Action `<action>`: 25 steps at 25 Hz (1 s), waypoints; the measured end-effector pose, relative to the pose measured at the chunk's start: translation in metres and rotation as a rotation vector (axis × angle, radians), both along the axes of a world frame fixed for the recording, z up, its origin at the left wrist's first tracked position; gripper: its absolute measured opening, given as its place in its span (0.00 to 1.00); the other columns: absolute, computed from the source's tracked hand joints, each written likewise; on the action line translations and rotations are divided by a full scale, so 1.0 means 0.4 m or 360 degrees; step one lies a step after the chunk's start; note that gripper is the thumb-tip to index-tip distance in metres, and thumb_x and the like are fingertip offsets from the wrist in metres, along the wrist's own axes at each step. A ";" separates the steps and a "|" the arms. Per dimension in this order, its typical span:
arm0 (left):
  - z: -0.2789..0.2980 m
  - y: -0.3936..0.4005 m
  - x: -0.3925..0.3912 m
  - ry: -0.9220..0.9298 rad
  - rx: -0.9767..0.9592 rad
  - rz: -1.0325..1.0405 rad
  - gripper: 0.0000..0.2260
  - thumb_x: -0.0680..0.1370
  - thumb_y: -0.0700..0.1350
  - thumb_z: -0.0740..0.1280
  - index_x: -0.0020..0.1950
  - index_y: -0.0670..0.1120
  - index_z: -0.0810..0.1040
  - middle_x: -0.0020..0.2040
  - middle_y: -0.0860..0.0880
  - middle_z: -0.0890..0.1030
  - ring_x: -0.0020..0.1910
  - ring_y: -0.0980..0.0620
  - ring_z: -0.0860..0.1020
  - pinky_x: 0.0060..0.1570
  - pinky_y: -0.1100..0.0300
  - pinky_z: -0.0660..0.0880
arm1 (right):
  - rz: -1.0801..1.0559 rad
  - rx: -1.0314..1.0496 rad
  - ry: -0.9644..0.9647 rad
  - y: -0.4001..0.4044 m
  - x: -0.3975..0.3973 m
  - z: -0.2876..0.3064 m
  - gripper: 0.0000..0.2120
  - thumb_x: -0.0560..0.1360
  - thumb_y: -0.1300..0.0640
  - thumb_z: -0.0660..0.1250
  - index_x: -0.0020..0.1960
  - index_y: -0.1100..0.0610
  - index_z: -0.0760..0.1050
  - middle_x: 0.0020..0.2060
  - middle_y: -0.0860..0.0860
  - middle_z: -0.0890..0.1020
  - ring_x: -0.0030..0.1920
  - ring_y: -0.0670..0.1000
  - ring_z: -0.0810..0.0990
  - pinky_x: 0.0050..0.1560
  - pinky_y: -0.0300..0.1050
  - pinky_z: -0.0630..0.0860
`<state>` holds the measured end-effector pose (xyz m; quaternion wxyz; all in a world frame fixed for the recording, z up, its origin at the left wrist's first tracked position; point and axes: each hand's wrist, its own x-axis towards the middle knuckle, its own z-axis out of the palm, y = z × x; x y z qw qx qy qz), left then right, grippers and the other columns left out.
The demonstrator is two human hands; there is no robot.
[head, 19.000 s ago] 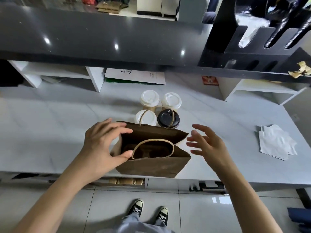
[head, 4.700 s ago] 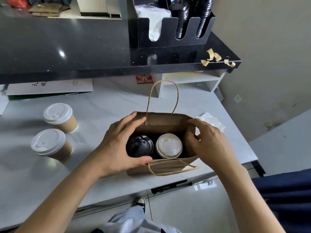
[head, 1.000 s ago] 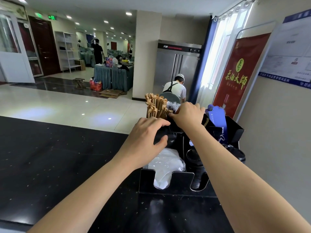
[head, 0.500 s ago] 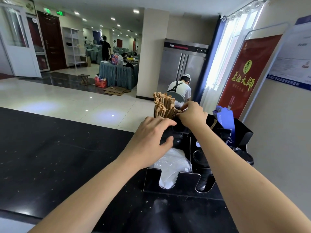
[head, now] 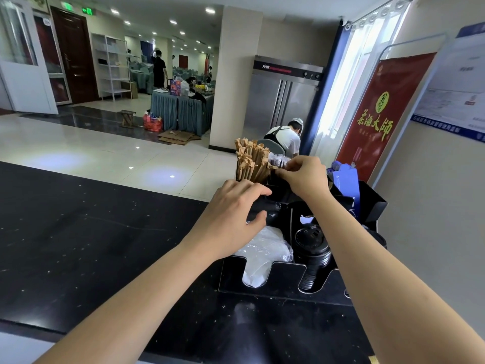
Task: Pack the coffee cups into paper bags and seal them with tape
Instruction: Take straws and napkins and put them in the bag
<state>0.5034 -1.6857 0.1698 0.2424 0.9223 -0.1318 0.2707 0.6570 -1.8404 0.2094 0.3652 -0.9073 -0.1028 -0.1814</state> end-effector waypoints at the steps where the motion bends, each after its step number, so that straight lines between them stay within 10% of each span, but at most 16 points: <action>1: 0.001 -0.002 0.000 0.0002 -0.0001 -0.0003 0.17 0.81 0.49 0.65 0.70 0.52 0.73 0.64 0.56 0.75 0.66 0.53 0.67 0.65 0.56 0.67 | 0.0024 0.0041 -0.0019 -0.007 0.000 0.002 0.08 0.73 0.50 0.78 0.44 0.51 0.81 0.39 0.47 0.83 0.47 0.52 0.83 0.52 0.54 0.81; 11: 0.021 -0.020 -0.008 -0.0026 -0.0034 -0.0011 0.17 0.81 0.48 0.66 0.70 0.52 0.74 0.64 0.55 0.76 0.65 0.52 0.69 0.65 0.57 0.67 | 0.0131 0.0376 -0.0163 -0.034 -0.035 0.050 0.07 0.74 0.57 0.75 0.41 0.50 0.78 0.38 0.48 0.84 0.37 0.47 0.80 0.41 0.39 0.73; 25: 0.087 -0.065 -0.045 -0.0329 -0.0387 0.0052 0.15 0.82 0.48 0.67 0.68 0.50 0.76 0.58 0.55 0.82 0.59 0.51 0.76 0.56 0.54 0.75 | 0.0503 0.0726 -0.0603 -0.094 -0.210 0.209 0.04 0.76 0.59 0.76 0.44 0.58 0.82 0.38 0.60 0.84 0.37 0.52 0.80 0.43 0.52 0.80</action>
